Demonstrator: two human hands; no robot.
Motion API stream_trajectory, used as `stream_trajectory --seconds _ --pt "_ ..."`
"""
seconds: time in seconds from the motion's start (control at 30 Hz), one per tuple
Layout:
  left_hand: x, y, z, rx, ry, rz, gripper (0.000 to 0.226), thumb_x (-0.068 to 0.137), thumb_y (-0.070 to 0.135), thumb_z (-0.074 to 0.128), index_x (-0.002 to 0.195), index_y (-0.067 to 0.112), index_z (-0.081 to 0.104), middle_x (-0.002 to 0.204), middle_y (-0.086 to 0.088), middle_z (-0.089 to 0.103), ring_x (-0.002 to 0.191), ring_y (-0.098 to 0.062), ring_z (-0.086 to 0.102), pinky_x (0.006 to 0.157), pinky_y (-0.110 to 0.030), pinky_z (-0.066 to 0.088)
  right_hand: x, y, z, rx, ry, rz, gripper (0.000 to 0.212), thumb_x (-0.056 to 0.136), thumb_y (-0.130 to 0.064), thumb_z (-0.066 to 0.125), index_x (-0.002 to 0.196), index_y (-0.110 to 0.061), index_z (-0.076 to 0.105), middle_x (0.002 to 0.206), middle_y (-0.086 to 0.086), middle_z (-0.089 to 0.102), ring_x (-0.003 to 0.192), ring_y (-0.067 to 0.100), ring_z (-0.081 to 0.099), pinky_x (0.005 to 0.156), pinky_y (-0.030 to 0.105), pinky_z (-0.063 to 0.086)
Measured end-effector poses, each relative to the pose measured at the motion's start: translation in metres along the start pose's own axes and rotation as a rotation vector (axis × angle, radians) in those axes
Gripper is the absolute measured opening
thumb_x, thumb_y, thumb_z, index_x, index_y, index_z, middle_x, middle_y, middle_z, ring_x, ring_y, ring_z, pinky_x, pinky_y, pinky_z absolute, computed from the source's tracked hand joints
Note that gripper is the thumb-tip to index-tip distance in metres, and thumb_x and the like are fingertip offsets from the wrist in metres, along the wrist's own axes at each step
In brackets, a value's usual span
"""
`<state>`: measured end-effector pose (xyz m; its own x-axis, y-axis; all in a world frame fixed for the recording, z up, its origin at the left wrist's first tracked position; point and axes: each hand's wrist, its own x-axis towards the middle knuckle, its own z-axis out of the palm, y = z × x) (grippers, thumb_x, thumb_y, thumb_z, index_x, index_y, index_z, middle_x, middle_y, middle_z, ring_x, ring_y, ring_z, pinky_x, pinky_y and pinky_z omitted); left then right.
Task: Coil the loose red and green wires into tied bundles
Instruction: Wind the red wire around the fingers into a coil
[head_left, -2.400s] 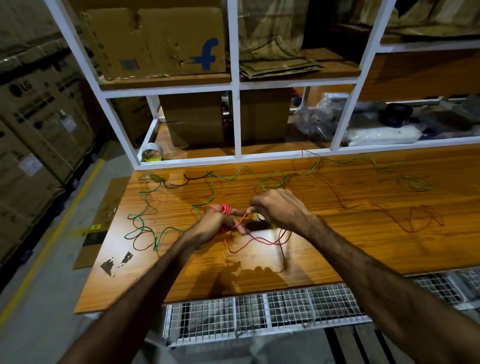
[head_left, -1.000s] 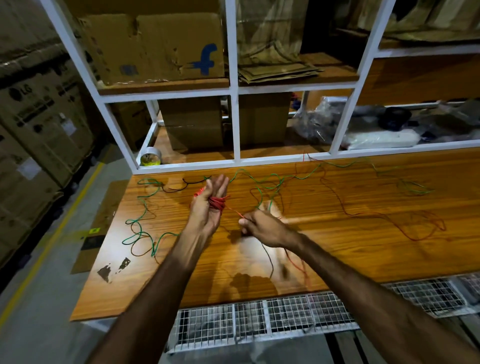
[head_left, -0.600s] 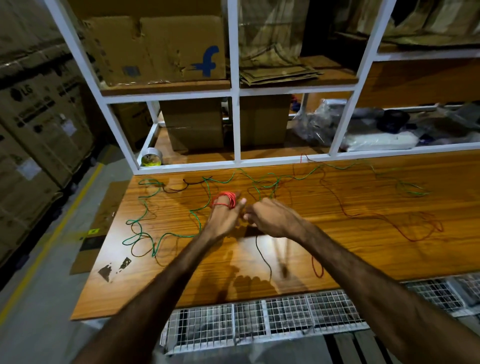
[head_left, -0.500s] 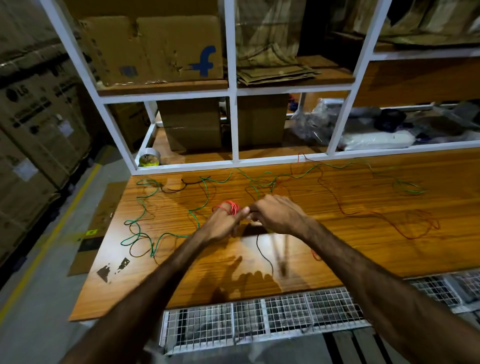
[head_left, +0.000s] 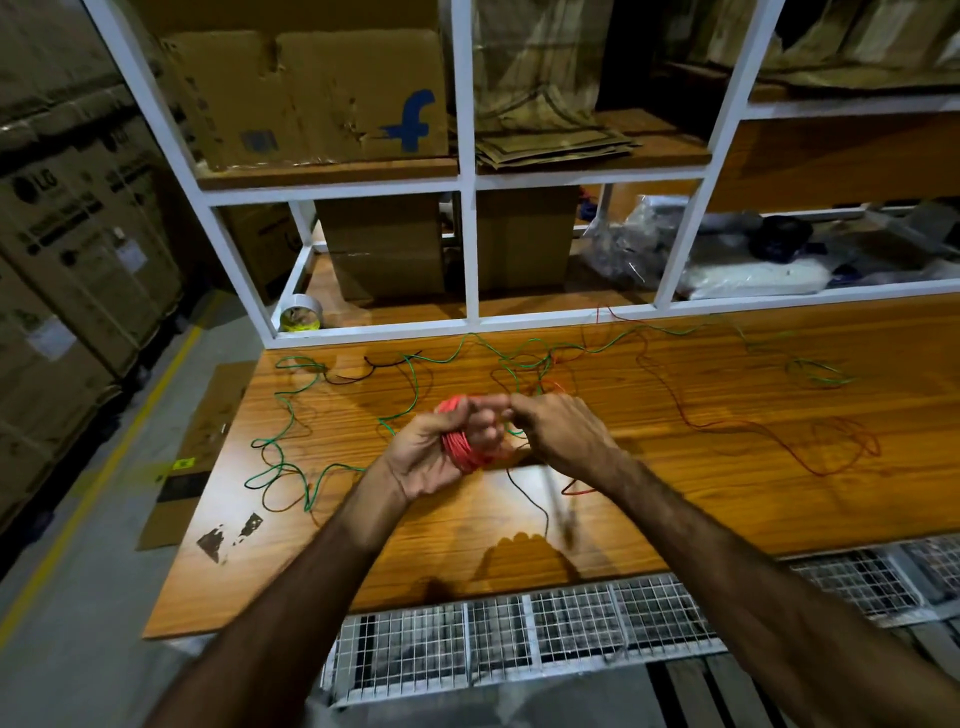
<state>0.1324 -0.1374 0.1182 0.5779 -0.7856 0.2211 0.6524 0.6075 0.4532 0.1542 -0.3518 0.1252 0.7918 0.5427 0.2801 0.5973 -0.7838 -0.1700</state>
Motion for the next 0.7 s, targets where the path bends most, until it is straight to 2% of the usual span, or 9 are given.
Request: stream_trajectory --seconds 0.07,0.17,0.27,0.33,0.4,0.47,0.57,0.63,0.7 --pt "0.013 0.002 0.005 -0.078 0.058 0.154 0.040 0.104 0.005 0.051 0.139 -0.015 0.049 0.129 -0.029 0.065 0.122 -0.039 0.065 0.111 -0.046 0.047 0.001 -0.004 0.004 0.014 0.016 0.049 0.036 0.104 -0.040 0.029 0.109 -0.017 0.056 0.084 0.019 0.067 0.076 0.045 0.062 0.059 0.042 0.032" --pt "0.027 0.011 0.010 -0.111 0.337 0.420 0.043 0.088 0.003 0.073 0.127 -0.009 0.060 0.125 -0.022 0.070 0.116 -0.033 0.069 0.109 -0.046 0.049 0.002 -0.009 0.015 0.014 0.008 0.076 0.033 0.109 -0.042 0.033 0.100 -0.018 0.054 0.086 0.018 0.070 0.077 0.043 0.065 0.058 0.041 0.039" --pt "0.036 0.026 0.011 -0.196 0.538 0.597 0.034 0.098 0.005 0.052 0.130 -0.006 0.059 0.128 -0.019 0.069 0.114 -0.030 0.070 0.120 -0.042 0.036 -0.006 -0.013 0.027 0.101 -0.033 0.137 0.044 0.096 -0.056 0.013 0.091 -0.026 0.046 0.103 0.013 0.071 0.097 0.040 0.066 0.078 0.047 0.052" --pt "0.040 0.034 0.010 -0.156 0.662 0.668 0.037 0.102 0.003 0.044 0.137 -0.004 0.054 0.136 -0.017 0.065 0.121 -0.028 0.067 0.117 -0.039 0.040 -0.014 -0.012 0.033 0.151 -0.026 0.148 0.038 0.102 -0.053 0.019 0.092 -0.028 0.046 0.102 0.012 0.067 0.101 0.041 0.065 0.084 0.048 0.052" --pt "0.042 0.033 0.007 0.015 0.800 0.702 0.040 0.104 0.001 0.043 0.143 -0.002 0.050 0.143 -0.013 0.060 0.130 -0.024 0.060 0.111 -0.035 0.044 -0.017 -0.013 0.035 0.139 -0.012 0.126 0.036 0.108 -0.050 0.029 0.094 -0.026 0.052 0.091 0.013 0.065 0.090 0.042 0.063 0.071 0.045 0.049" --pt "0.044 0.024 0.000 0.272 0.912 0.695 0.041 0.102 -0.002 0.048 0.143 -0.001 0.051 0.141 -0.013 0.062 0.133 -0.024 0.057 0.115 -0.035 0.041 -0.015 -0.015 0.034 0.104 -0.008 0.084 0.039 0.109 -0.052 0.032 0.095 -0.024 0.056 0.083 0.014 0.066 0.082 0.042 0.062 0.060 0.041 0.041" --pt "0.040 0.009 -0.017 0.889 1.081 0.521 0.038 0.101 0.009 0.058 0.137 0.018 0.063 0.145 0.001 0.059 0.134 -0.010 0.053 0.119 -0.038 0.037 -0.009 -0.018 0.027 0.031 -0.010 0.044 0.042 0.109 -0.052 0.033 0.092 -0.023 0.058 0.082 0.014 0.067 0.080 0.041 0.063 0.062 0.037 0.030" --pt "0.036 0.004 -0.021 1.194 1.080 0.382 0.044 0.098 0.011 0.057 0.138 0.029 0.063 0.155 0.008 0.048 0.140 -0.007 0.044 0.119 -0.034 0.035 -0.006 -0.016 0.025 -0.021 -0.010 0.041 0.042 0.108 -0.054 0.033 0.092 -0.023 0.056 0.086 0.014 0.067 0.083 0.040 0.064 0.064 0.037 0.032" --pt "0.032 0.001 -0.026 1.431 1.039 0.292 0.056 0.091 0.004 0.055 0.141 0.029 0.060 0.155 0.007 0.048 0.141 -0.008 0.042 0.114 -0.027 0.036 -0.003 -0.011 0.020 -0.062 0.000 0.040 0.040 0.107 -0.054 0.032 0.092 -0.024 0.054 0.089 0.015 0.069 0.085 0.041 0.065 0.064 0.039 0.041"
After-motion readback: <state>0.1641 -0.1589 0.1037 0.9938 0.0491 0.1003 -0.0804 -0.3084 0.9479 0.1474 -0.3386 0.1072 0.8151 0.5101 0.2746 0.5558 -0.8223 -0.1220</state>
